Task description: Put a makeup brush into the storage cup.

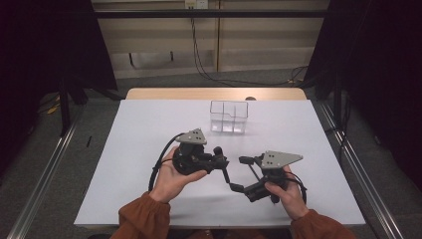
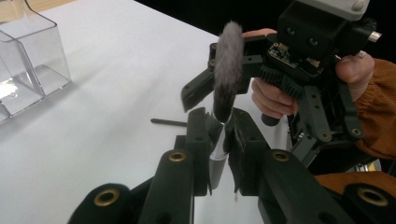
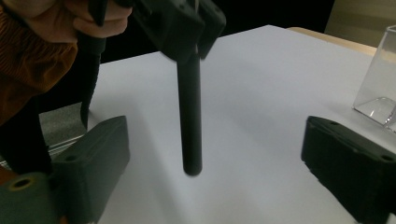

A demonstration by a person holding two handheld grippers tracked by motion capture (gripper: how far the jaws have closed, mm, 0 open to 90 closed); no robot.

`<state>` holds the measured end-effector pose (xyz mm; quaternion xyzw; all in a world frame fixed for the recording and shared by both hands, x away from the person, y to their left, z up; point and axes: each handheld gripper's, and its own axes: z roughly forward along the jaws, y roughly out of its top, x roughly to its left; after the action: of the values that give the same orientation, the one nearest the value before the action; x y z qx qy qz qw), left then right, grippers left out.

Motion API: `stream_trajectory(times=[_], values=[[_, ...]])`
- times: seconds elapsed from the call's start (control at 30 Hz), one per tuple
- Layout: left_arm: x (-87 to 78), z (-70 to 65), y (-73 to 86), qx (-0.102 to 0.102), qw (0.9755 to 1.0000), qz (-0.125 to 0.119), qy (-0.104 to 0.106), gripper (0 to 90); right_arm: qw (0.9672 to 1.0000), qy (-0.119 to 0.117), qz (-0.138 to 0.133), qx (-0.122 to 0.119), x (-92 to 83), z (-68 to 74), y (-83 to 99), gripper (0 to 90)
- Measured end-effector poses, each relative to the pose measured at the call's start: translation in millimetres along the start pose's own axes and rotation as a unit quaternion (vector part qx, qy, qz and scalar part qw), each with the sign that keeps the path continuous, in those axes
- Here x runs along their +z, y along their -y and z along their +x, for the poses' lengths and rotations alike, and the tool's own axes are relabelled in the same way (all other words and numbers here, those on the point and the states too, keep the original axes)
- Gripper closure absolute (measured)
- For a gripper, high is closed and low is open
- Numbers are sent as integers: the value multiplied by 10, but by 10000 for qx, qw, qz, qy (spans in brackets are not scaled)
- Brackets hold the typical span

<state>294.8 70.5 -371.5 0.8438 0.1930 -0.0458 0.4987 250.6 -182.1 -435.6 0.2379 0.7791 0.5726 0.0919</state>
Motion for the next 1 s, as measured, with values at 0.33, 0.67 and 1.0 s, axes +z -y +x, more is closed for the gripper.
stream_trajectory(times=[0.33, 0.67, 1.0], values=[[29, 65, 62, -102, 9999, 36, -17, 794, 9991, -354, 209, 55, 220, 32, -28, 134], [24, 83, 56, -151, 9999, -18, -27, 794, 9991, -226, 195, 293, 218, 23, -39, 373], [40, 72, 63, -134, 9999, -25, -21, 794, 9991, -312, 149, 244, 234, 32, -45, 659]])
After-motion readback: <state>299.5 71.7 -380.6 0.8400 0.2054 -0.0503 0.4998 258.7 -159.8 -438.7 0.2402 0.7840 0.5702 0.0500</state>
